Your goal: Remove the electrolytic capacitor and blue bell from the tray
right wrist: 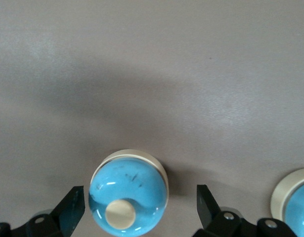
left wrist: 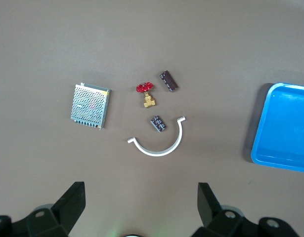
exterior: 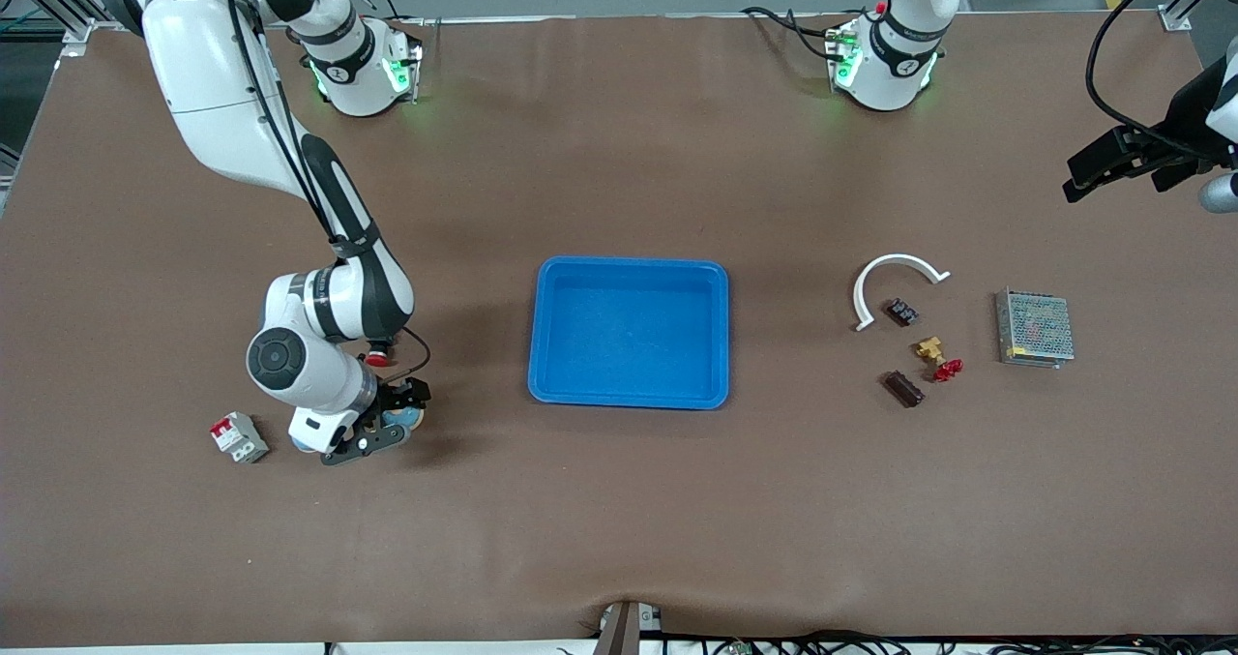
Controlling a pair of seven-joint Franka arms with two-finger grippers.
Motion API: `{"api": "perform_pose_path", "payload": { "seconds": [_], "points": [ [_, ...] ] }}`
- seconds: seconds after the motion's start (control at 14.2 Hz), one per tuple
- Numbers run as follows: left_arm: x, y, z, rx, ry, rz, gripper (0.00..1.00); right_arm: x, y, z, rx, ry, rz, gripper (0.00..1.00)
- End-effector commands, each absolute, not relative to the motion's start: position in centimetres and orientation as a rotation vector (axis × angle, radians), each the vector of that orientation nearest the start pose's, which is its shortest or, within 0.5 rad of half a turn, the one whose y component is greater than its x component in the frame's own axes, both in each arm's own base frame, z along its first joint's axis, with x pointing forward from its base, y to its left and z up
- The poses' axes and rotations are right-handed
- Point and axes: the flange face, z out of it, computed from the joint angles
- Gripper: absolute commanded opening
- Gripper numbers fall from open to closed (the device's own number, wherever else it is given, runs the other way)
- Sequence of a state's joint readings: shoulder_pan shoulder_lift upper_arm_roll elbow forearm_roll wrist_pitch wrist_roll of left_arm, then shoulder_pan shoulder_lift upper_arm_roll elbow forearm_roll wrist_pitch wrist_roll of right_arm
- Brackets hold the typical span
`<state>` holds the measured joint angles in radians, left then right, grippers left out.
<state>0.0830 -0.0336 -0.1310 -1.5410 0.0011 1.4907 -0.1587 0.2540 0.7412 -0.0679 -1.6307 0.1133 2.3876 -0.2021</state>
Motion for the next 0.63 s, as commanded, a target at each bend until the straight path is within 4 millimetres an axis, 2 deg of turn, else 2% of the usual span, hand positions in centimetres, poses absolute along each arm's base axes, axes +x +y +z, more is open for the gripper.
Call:
{"api": "perform_pose_path", "payload": {
  "seconds": [0.0, 0.21, 0.49, 0.56],
  "points": [
    [53.8, -2.5, 65.3, -3.145, -0.148, 0.011, 1.00, 68.0, 13.2, 20.5, -3.066, -0.413, -0.035, 1.00],
    [53.8, -2.5, 65.3, -3.143, -0.149, 0.011, 1.00, 68.9, 13.6, 26.2, -3.063, -0.361, -0.086, 1.00],
    [53.8, -2.5, 65.3, -3.143, -0.149, 0.011, 1.00, 66.9, 13.0, 34.2, -3.058, -0.373, 0.051, 1.00],
    [53.8, -2.6, 65.3, -3.143, -0.146, 0.011, 1.00, 66.3, 12.1, 36.0, -3.062, -0.359, 0.092, 1.00]
  ]
}}
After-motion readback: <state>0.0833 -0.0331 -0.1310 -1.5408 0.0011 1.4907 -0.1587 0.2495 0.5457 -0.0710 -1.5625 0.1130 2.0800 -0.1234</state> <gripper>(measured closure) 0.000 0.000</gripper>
